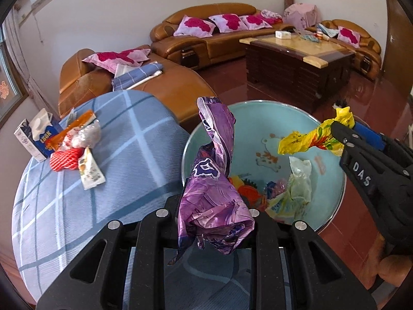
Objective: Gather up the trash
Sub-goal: 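Drop the yellow wrapper into the bucket with the right tool while the left carries the purple wrapper, then open the left tool over the bucket to release the purple wrapper, then grasp the red mesh net with the left tool while the right grasps the white snack packet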
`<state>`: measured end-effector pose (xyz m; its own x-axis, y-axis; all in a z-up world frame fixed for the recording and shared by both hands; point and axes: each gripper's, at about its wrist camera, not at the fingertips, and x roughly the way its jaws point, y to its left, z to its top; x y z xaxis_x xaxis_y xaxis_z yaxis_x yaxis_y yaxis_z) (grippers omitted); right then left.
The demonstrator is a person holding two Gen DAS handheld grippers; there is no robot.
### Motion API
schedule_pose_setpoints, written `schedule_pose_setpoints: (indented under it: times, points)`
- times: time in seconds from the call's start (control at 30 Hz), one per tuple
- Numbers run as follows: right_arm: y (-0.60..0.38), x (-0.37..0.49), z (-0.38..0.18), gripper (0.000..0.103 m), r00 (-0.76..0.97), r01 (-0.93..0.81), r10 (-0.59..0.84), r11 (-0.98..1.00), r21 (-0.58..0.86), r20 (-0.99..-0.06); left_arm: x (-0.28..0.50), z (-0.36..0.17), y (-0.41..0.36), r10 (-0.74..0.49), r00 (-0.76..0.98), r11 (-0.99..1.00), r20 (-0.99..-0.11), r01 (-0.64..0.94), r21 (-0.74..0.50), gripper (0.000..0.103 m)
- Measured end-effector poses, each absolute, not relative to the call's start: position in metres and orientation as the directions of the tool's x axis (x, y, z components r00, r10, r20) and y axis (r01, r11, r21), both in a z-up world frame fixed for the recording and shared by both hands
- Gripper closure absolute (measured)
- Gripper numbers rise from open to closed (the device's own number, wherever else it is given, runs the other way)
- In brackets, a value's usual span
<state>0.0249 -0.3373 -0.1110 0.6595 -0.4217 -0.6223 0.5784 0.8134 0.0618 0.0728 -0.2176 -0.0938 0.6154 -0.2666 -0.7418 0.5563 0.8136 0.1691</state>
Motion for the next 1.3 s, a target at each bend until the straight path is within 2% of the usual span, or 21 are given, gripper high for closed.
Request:
schedule_pose_setpoints:
  times: [0.2, 0.23, 0.3, 0.43, 0.57, 0.63, 0.7, 1.0, 1.1, 1.3]
  points:
    - [-0.338, 0.036, -0.126, 0.07, 0.651, 0.55, -0.377, 0.833, 0.067, -0.659, 0.084, -0.105, -0.23, -0.277, 0.577, 0.806, -0.769, 0.575, 0.142, 0.078]
    - [-0.34, 0.037, -0.128, 0.067, 0.659, 0.536, -0.35, 0.84, 0.088, -0.665, 0.086, -0.107, -0.231, -0.279, 0.569, 0.805, -0.773, 0.577, 0.135, 0.075]
    - [-0.341, 0.037, -0.128, 0.055, 0.665, 0.531, -0.329, 0.84, 0.115, -0.67, 0.088, -0.109, -0.232, -0.275, 0.566, 0.809, -0.777, 0.573, 0.131, 0.072]
    - [-0.344, 0.031, -0.122, 0.055, 0.687, 0.537, -0.327, 0.83, 0.15, -0.649, 0.087, -0.109, -0.231, -0.276, 0.569, 0.814, -0.774, 0.567, 0.127, 0.052]
    - [-0.347, 0.023, -0.117, 0.054, 0.695, 0.559, -0.35, 0.812, 0.166, -0.628, 0.085, -0.102, -0.229, -0.278, 0.584, 0.821, -0.763, 0.556, 0.126, 0.044]
    - [-0.348, 0.019, -0.114, 0.048, 0.695, 0.572, -0.363, 0.802, 0.172, -0.62, 0.084, -0.099, -0.228, -0.277, 0.591, 0.826, -0.758, 0.55, 0.127, 0.036]
    - [-0.348, 0.015, -0.111, 0.042, 0.698, 0.582, -0.376, 0.794, 0.176, -0.609, 0.083, -0.096, -0.226, -0.275, 0.603, 0.83, -0.749, 0.542, 0.131, 0.033]
    - [-0.333, 0.011, -0.104, 0.021, 0.69, 0.604, -0.459, 0.791, 0.096, -0.559, 0.09, -0.086, -0.203, -0.214, 0.644, 0.868, -0.734, 0.47, 0.16, 0.028]
    - [-0.331, 0.008, -0.1, 0.018, 0.702, 0.609, -0.476, 0.787, 0.101, -0.53, 0.093, -0.085, -0.194, -0.199, 0.65, 0.877, -0.734, 0.452, 0.163, 0.028]
    - [-0.328, 0.009, -0.097, 0.019, 0.717, 0.563, -0.41, 0.817, 0.122, -0.564, 0.101, -0.083, -0.17, -0.18, 0.648, 0.9, -0.74, 0.413, 0.143, 0.025]
